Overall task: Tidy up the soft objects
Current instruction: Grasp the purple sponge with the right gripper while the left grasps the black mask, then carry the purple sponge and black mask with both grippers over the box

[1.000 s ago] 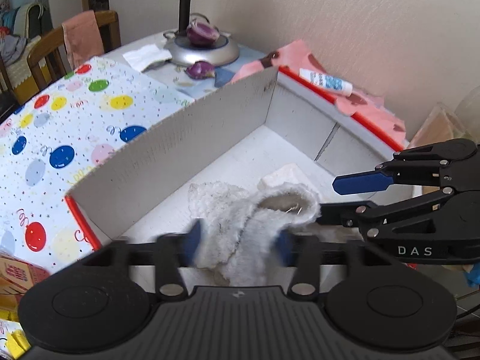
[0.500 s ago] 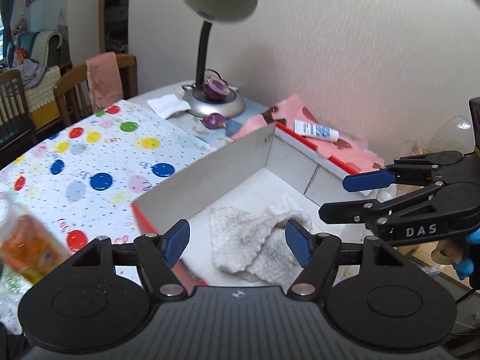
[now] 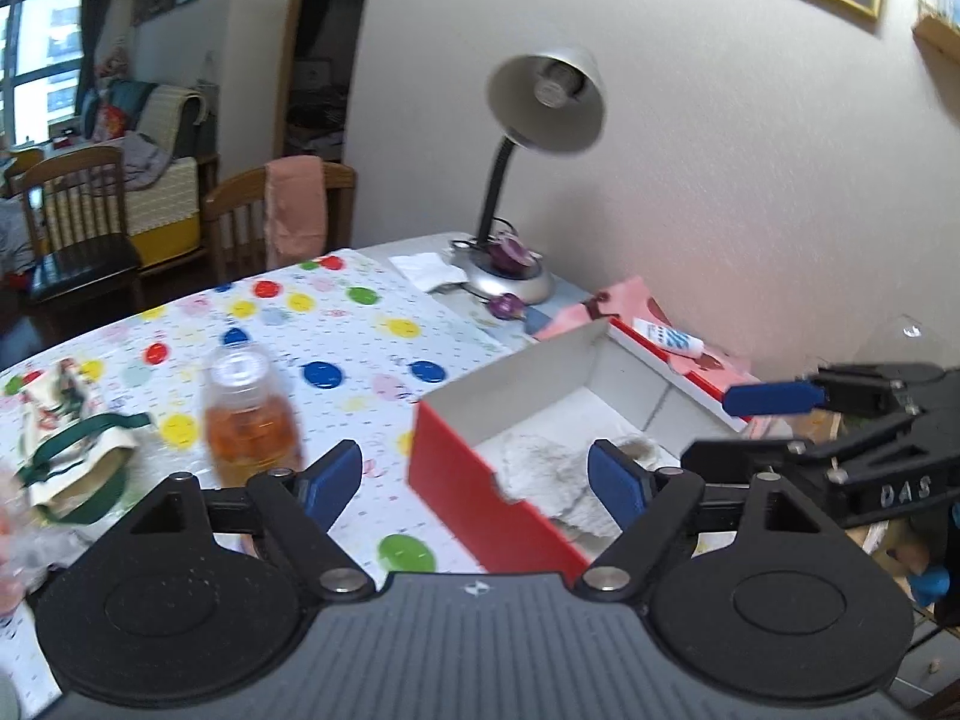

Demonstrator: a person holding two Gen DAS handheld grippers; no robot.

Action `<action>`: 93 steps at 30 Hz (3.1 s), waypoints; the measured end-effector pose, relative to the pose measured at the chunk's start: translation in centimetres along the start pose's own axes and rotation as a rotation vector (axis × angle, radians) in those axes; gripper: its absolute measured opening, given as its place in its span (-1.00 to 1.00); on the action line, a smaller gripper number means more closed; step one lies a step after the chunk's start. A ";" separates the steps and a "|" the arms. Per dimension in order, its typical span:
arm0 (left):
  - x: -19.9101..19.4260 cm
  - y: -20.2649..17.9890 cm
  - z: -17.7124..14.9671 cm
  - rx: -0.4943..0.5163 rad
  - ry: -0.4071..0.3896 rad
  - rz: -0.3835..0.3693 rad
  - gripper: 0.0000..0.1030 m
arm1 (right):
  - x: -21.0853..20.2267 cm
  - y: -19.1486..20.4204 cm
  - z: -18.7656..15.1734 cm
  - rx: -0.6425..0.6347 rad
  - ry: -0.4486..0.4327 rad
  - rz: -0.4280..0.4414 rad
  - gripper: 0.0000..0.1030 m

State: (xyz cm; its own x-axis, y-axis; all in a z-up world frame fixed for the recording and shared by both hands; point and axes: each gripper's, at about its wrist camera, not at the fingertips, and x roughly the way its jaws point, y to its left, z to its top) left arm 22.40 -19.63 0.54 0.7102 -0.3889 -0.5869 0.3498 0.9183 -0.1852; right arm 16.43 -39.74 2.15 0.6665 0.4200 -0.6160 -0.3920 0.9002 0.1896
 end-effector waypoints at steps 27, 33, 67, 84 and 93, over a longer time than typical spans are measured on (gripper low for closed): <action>-8.6 14.9 -7.3 -0.162 -0.051 0.194 1.00 | 9.7 12.7 -6.1 0.130 0.134 -0.120 0.99; -6.9 17.2 -9.7 -0.192 -0.003 0.237 1.00 | 13.2 13.3 -7.5 0.154 0.205 -0.186 0.99; 0.3 22.4 -14.5 -0.241 0.163 0.292 -0.10 | 19.3 14.7 -10.7 0.184 0.390 -0.285 0.70; -2.6 20.2 -13.5 -0.193 0.155 0.257 -0.59 | 14.2 13.7 -9.8 0.161 0.292 -0.214 0.65; -5.0 19.1 -12.2 -0.227 0.121 0.197 -0.68 | 9.8 12.6 -7.8 0.177 0.242 -0.119 0.65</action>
State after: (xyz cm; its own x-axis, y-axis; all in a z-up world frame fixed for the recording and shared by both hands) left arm 18.11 0.70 -9.69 0.6679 -0.2030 -0.7160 0.0582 0.9734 -0.2216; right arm 13.07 -25.19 -7.50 0.5226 0.2906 -0.8015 -0.1898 0.9562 0.2229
